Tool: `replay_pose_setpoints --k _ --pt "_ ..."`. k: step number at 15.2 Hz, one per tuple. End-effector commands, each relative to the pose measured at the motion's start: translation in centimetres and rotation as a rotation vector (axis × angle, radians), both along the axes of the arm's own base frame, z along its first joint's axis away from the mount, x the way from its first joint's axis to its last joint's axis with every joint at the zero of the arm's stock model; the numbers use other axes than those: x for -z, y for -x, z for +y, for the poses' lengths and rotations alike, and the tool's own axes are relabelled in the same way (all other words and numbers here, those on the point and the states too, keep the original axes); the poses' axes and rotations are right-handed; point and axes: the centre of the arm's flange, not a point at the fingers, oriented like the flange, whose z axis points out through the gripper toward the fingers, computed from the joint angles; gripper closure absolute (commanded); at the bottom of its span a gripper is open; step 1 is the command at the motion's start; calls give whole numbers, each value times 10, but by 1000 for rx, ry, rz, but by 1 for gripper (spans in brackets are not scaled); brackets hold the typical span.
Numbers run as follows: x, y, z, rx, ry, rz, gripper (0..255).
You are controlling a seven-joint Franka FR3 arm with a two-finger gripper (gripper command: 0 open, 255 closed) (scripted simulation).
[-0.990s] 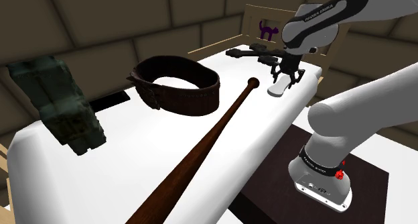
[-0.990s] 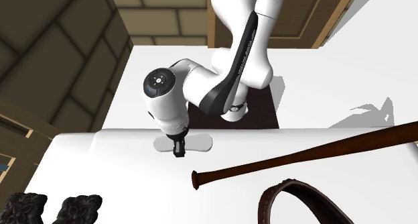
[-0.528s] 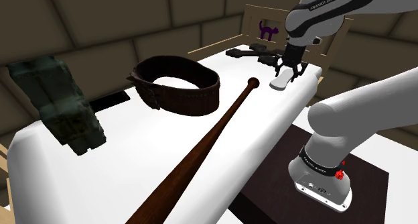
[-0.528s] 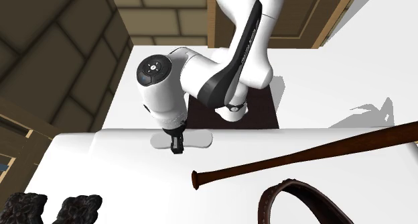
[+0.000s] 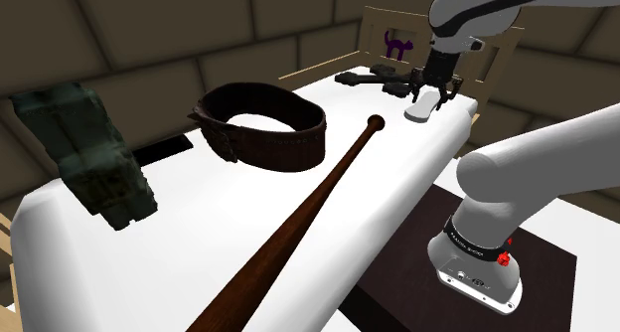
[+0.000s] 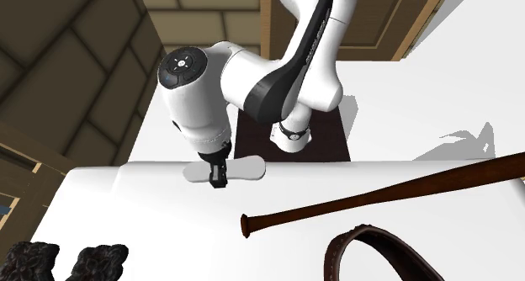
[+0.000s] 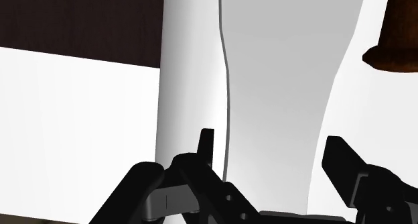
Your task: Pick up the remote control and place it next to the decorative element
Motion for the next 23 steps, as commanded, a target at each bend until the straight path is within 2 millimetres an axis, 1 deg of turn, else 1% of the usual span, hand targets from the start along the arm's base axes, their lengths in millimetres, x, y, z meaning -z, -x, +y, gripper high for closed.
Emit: replay_pose_setpoints --k 1,23 --pt "-3 -4 -22 0 0 0 255" --pt "-5 -43 -309 0 0 0 255"
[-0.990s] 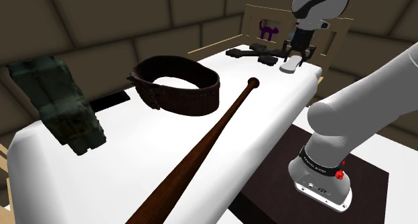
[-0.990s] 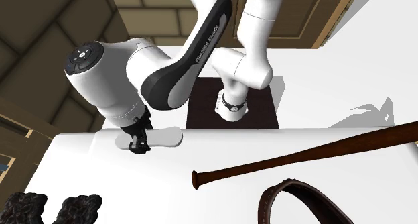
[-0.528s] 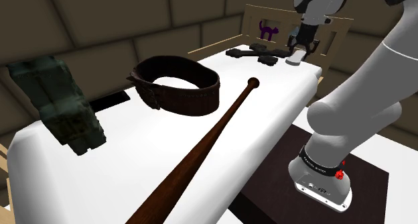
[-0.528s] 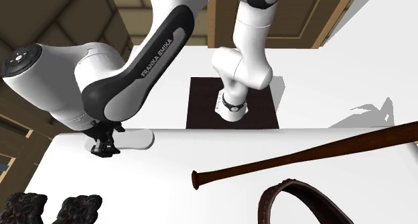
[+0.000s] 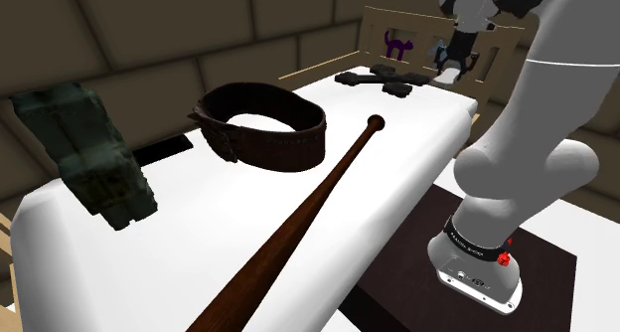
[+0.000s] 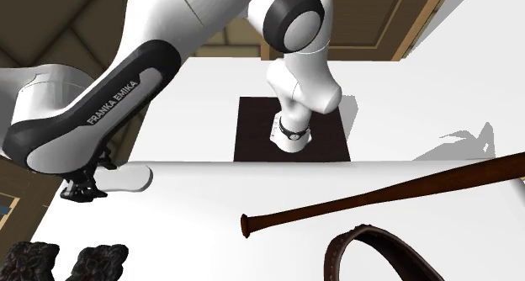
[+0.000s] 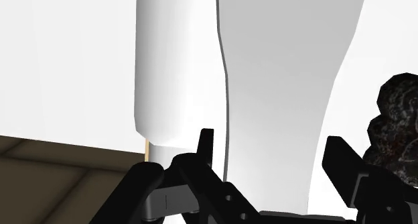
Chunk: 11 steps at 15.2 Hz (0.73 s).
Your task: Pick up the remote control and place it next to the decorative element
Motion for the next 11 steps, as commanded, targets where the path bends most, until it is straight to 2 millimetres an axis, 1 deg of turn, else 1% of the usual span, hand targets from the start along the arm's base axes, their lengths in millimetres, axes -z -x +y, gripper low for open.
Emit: replay_pose_setpoints --k 1,9,10,11 --pt "-3 -6 -24 -2 0 0 255" --pt "-3 -20 -128 -2 0 0 255" --pt "-4 -21 -133 -2 0 0 255" --pt "2 -21 -133 -2 0 0 255"
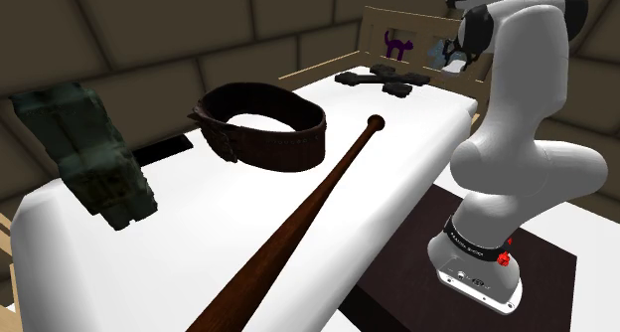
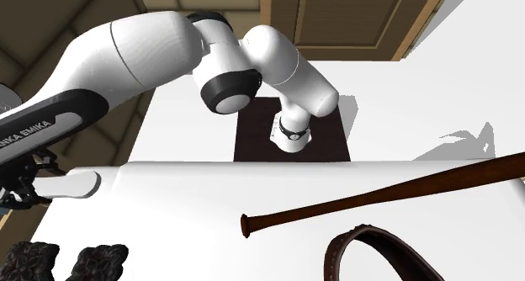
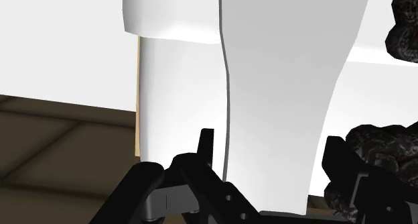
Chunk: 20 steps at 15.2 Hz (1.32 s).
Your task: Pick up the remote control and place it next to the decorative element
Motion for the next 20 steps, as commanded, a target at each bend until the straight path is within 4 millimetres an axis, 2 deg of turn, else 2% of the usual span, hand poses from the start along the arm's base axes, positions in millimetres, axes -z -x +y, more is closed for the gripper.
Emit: replay_pose_setpoints --k 1,19,20 --pt "9 -2 -4 -1 0 -1 255" --pt "108 -2 -4 -1 0 -1 255" --pt "108 -2 -4 -1 0 -1 255"
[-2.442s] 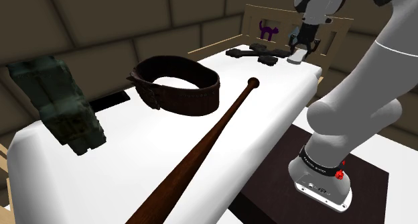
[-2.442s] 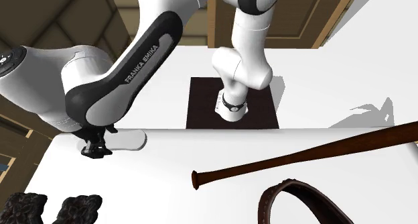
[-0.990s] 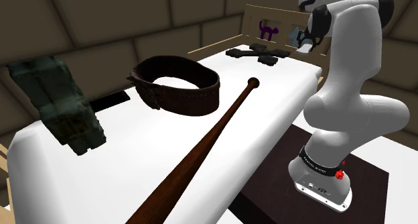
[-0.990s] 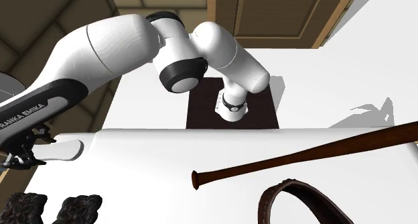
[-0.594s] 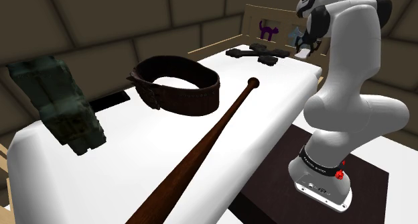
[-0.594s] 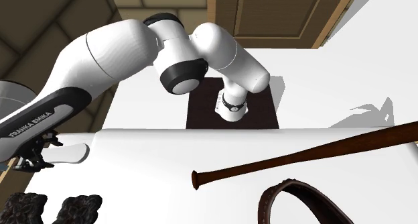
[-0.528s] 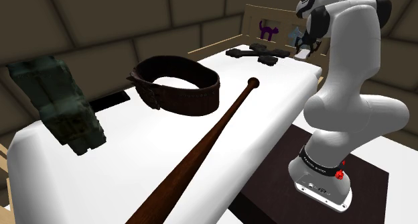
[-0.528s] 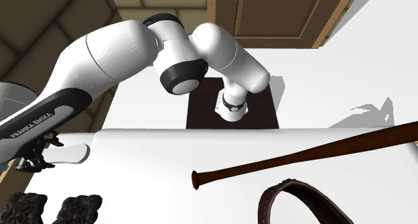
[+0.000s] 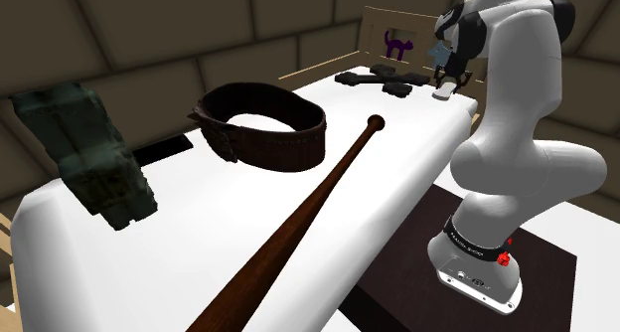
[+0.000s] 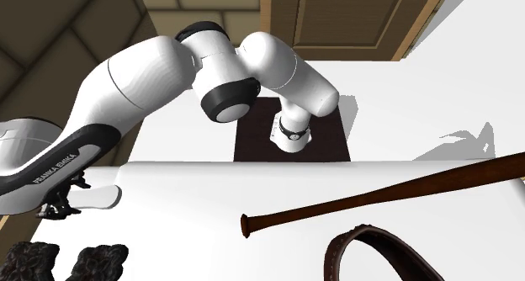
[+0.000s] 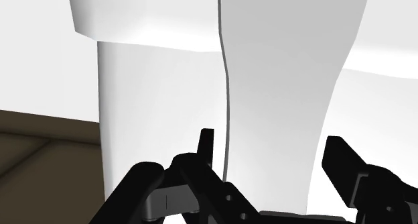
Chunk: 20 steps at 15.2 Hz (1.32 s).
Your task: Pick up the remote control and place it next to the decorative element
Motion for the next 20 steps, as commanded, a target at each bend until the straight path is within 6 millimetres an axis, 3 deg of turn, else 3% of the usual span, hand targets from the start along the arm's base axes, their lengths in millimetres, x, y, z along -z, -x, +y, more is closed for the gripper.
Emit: replay_pose_setpoints --k 1,7,8,13,17,20 --pt "2 0 0 0 1 -1 255" --pt "2 0 0 0 1 -1 255" --pt "2 0 0 0 1 -1 0" --pt "2 0 0 0 1 -1 0" --pt "-48 1 0 0 1 -1 0" --pt "-48 1 0 0 1 -1 0"
